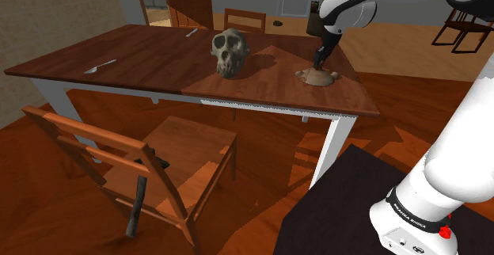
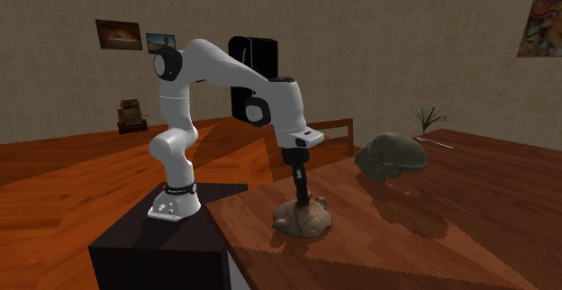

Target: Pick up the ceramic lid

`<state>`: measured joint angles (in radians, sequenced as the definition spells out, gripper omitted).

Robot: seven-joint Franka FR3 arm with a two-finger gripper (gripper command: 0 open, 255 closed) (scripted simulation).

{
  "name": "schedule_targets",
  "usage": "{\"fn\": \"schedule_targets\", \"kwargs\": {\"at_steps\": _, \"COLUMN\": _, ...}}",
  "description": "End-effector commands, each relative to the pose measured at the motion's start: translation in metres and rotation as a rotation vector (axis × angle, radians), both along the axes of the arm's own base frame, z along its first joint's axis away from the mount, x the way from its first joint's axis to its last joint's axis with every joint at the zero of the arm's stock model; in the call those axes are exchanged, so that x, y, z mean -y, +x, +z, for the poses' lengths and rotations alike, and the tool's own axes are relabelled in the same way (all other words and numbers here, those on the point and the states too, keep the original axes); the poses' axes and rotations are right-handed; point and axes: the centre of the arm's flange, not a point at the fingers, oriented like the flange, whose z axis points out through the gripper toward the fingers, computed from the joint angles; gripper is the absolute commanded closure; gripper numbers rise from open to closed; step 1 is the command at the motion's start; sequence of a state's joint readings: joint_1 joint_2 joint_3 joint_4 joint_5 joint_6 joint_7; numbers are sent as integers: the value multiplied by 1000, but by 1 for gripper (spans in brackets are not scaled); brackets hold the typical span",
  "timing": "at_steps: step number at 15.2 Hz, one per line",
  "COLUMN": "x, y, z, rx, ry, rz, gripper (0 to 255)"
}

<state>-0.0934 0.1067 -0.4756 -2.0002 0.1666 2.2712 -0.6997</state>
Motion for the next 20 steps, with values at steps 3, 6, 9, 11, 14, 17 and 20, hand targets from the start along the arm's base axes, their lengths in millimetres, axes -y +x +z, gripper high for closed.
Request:
{"fn": "schedule_targets", "kwargs": {"at_steps": 3, "x": 0, "y": 0, "z": 0, "rx": 0, "ry": 0, "rz": 0, "gripper": 255}}
{"fn": "schedule_targets", "kwargs": {"at_steps": 6, "x": 0, "y": 0, "z": 0, "rx": 0, "ry": 0, "rz": 0, "gripper": 255}}
{"fn": "schedule_targets", "kwargs": {"at_steps": 9, "x": 0, "y": 1, "z": 10, "rx": 0, "ry": 0, "rz": 0, "gripper": 255}}
{"fn": "schedule_targets", "kwargs": {"at_steps": 11, "x": 0, "y": 1, "z": 21, "rx": 0, "ry": 0, "rz": 0, "gripper": 255}}
{"fn": "schedule_targets", "kwargs": {"at_steps": 14, "x": 0, "y": 1, "z": 37, "rx": 0, "ry": 0, "rz": 0, "gripper": 255}}
{"fn": "schedule_targets", "kwargs": {"at_steps": 17, "x": 0, "y": 1, "z": 52, "rx": 0, "ry": 0, "rz": 0, "gripper": 255}}
{"fn": "schedule_targets", "kwargs": {"at_steps": 20, "x": 0, "y": 1, "z": 68, "rx": 0, "ry": 0, "rz": 0, "gripper": 255}}
